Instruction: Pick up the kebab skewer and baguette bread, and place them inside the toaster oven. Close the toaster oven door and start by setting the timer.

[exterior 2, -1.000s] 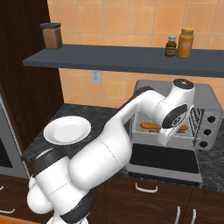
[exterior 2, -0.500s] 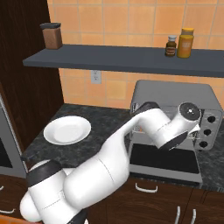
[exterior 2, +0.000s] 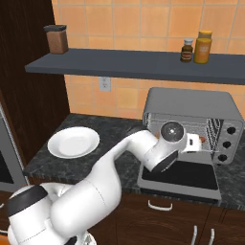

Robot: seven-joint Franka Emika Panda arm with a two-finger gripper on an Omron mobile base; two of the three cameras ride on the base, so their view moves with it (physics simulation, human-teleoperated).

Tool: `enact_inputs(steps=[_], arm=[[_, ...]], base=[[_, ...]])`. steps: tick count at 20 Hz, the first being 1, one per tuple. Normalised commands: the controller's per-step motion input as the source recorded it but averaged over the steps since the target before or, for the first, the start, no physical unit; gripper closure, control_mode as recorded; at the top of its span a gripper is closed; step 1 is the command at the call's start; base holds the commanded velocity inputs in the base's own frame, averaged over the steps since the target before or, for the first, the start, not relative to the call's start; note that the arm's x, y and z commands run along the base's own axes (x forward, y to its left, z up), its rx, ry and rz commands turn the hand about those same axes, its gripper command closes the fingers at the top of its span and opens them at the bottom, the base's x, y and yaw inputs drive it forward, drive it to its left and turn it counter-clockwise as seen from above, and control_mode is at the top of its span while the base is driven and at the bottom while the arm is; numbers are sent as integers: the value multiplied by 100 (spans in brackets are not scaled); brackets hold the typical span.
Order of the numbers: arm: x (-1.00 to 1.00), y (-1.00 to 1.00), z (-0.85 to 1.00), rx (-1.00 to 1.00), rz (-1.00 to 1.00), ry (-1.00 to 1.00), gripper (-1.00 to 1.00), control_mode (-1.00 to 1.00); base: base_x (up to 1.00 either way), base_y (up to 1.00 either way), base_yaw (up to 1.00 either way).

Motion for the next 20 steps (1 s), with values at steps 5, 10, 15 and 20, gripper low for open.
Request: enact_inputs(steps=[5, 10, 15, 20], arm=[[2, -19, -31, 6, -4, -14, -100, -100], [18, -32, -15, 5, 0, -15, -100, -100], [15, -28, -1, 6, 0, -19, -100, -100], [28, 0, 0, 1, 0, -14, -100, -100]], base=[[0, 0, 0], [0, 0, 0], [0, 0, 0], [0, 0, 0]])
